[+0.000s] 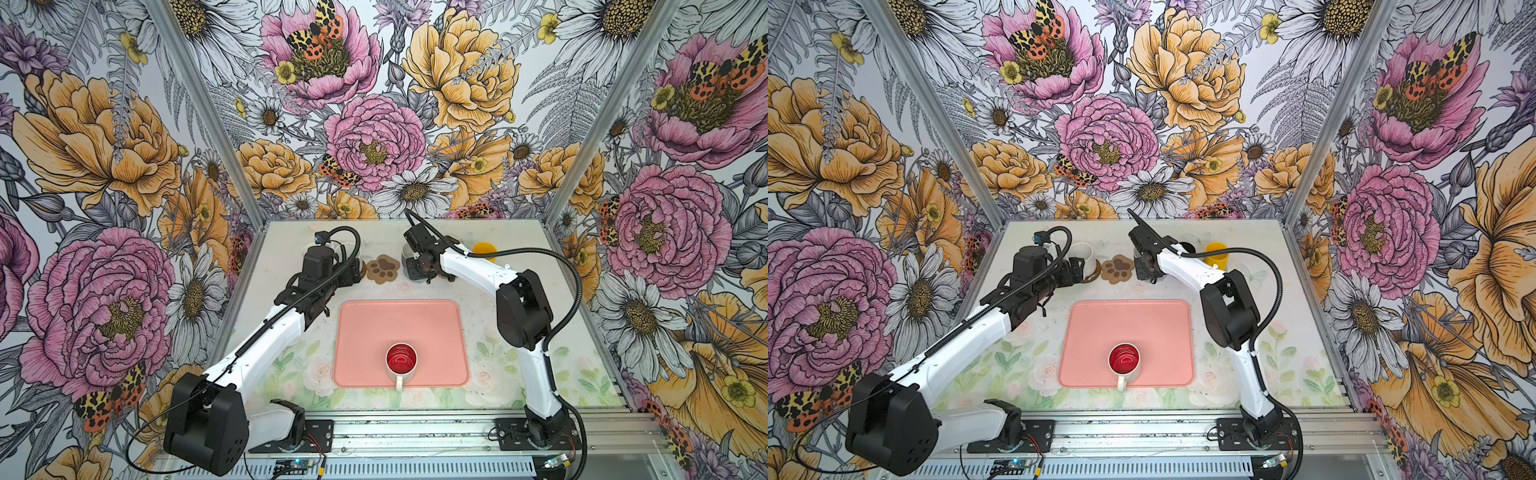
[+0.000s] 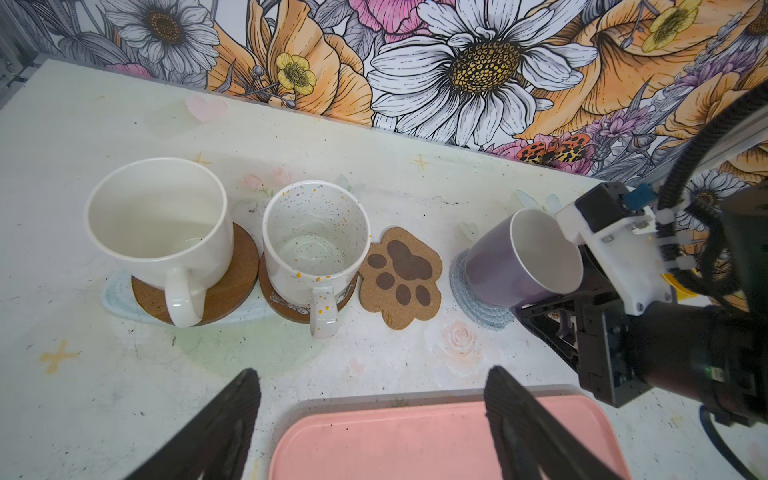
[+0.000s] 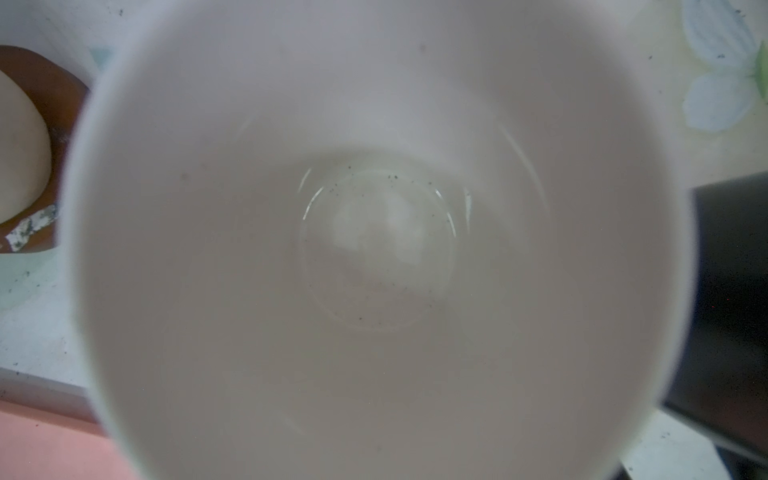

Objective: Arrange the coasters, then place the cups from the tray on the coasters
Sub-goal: 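Lower the lavender-handled mug onto the blue knit coaster with the right gripper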

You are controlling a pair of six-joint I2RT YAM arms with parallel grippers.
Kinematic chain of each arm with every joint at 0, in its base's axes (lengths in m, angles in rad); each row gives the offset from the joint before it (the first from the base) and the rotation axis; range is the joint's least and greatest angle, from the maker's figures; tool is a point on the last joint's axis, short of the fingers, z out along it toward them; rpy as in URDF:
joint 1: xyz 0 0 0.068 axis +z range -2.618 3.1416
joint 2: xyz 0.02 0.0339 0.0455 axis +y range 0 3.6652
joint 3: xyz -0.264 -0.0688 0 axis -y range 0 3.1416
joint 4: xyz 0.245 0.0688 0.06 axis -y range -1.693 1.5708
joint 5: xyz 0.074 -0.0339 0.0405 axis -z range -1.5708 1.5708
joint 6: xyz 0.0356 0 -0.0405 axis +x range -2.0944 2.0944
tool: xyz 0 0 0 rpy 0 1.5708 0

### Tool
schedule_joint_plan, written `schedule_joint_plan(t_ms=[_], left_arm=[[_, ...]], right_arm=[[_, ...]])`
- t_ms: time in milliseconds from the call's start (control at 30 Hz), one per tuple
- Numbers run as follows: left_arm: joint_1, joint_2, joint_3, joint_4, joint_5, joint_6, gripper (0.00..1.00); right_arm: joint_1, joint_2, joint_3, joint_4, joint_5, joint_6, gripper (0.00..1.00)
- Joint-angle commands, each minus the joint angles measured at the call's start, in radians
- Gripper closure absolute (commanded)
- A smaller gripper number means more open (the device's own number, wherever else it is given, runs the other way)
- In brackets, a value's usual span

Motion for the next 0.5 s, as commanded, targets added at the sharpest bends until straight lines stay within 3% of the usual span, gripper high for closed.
schedule_joint_plan(t_ms=[0,467], left_arm=[[0.012,-0.017,-0.003,-0.005,-0.007,0.010,0.14],[0.018,-0.018,-0.004,-0.008,-0.006,0.012,0.14]], right_arm=[[-0.008,-0.010,0.034,0.048,0.040,0.000,1.00],[-0.012,-0.008,-0.006,0.048,0.048,0.006,1.00]])
